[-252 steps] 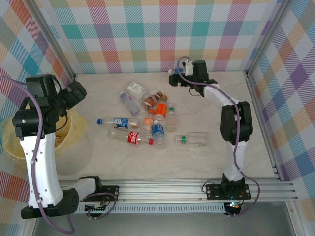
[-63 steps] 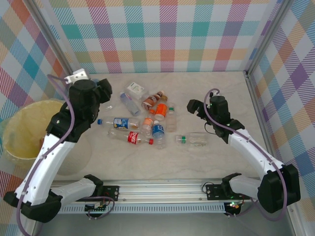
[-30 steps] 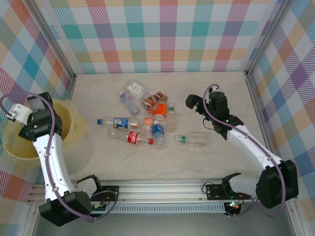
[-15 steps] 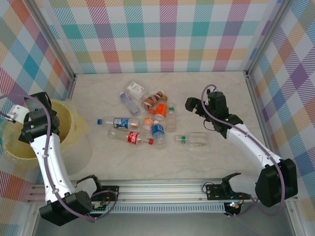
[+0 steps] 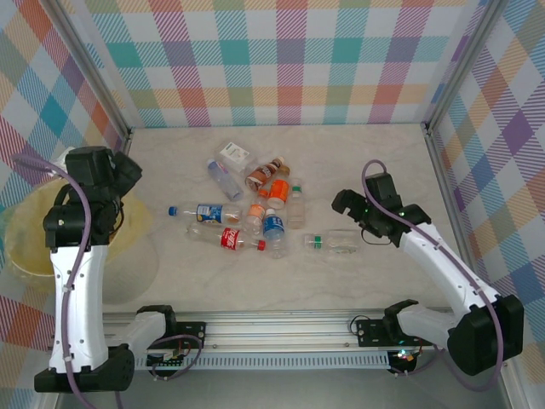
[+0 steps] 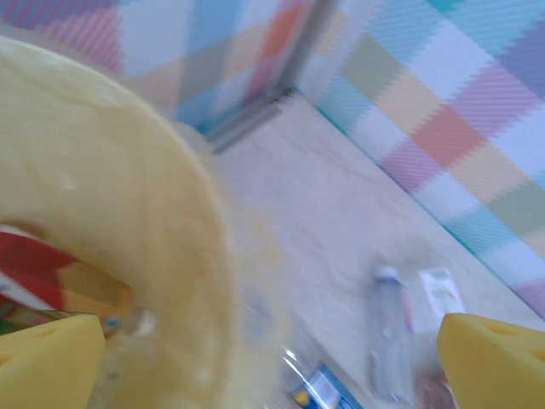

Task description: Put the plastic bottles in the bin

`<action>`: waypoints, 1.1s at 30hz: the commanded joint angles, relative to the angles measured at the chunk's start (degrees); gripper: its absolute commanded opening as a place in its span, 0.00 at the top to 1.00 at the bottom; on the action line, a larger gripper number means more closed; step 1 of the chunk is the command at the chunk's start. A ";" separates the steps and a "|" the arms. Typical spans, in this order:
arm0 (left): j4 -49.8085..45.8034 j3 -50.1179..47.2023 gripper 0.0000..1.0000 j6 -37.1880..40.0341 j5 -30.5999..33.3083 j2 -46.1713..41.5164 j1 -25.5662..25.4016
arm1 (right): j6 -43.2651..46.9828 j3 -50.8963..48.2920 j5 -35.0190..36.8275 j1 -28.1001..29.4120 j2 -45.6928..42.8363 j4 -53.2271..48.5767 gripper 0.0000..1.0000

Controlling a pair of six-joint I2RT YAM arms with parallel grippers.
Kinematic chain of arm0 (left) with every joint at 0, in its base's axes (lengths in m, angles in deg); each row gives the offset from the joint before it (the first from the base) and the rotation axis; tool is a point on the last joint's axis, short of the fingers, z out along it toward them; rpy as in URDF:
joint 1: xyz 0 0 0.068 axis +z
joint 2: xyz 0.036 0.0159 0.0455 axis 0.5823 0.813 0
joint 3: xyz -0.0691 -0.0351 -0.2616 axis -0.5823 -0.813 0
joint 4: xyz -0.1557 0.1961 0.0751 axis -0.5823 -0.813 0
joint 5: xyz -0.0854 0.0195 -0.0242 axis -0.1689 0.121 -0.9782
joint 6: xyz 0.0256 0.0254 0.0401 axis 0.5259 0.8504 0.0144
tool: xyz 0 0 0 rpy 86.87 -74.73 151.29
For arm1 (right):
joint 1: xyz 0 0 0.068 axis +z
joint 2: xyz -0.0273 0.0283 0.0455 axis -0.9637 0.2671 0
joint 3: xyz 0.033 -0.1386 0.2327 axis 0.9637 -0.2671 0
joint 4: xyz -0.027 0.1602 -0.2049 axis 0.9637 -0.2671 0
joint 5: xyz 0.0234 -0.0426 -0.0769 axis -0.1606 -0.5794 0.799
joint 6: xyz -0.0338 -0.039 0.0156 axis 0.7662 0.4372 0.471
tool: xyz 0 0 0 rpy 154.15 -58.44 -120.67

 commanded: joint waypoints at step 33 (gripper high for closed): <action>7.17 -3.88 0.00 15.48 -21.47 7.07 -6.16 | -57.78 -5.78 -3.08 -1.43 13.54 1.15 0.03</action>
